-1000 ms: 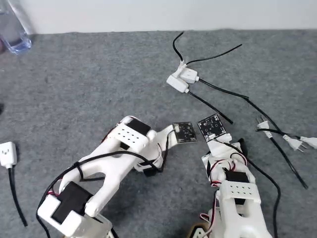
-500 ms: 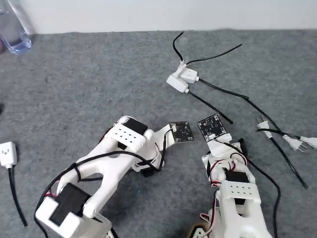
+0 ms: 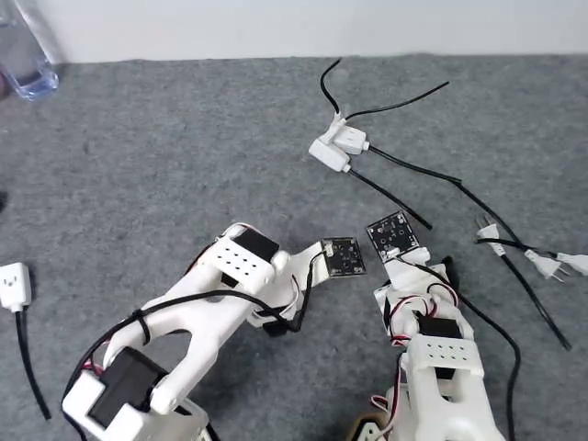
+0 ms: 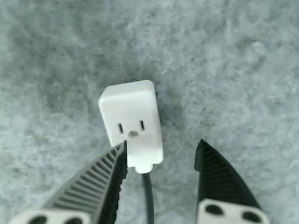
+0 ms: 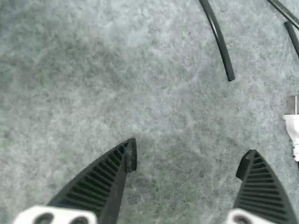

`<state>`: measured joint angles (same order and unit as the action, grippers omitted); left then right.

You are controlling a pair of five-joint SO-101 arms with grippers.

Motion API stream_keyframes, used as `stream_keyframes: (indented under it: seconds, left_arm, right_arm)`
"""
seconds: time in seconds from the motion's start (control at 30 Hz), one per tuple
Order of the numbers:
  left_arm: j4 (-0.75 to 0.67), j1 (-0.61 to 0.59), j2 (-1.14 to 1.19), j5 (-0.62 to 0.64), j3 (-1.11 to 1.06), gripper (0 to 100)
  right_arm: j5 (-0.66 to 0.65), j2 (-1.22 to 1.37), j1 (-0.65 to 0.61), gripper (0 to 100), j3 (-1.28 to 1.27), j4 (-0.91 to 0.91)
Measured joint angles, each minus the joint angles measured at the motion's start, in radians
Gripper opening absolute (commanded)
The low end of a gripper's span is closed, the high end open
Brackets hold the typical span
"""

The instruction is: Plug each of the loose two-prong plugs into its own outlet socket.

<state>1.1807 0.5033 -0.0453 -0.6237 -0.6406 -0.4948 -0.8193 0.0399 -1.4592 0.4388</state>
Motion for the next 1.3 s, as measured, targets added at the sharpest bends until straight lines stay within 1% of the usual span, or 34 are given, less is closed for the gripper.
stream_keyframes:
  seconds: [0.3, 0.37, 0.97, 1.1, 1.3]
  left_arm:
    - [-0.077, -0.003, 0.071, 0.002, 0.011, 22]
    - [-0.071, -0.002, 0.098, 0.002, -0.011, 22]
    - [-0.069, -0.003, 0.100, -0.002, -0.006, 22]
    - [-0.063, -0.063, 0.100, -0.006, 0.054, 22]
    - [0.023, -0.123, 0.100, -0.041, 0.149, 22]
  right_arm:
    - [0.000, 0.000, -0.003, 33.9, 0.000, 0.000]
    - [0.000, 0.000, -0.003, 33.9, 0.000, 0.000]
    - [0.000, 0.000, -0.005, 33.9, 0.000, 0.000]
    - [0.000, 0.000, -0.003, 33.9, 0.000, 0.000]
    - [0.000, 0.000, -0.005, 33.9, 0.000, 0.000]
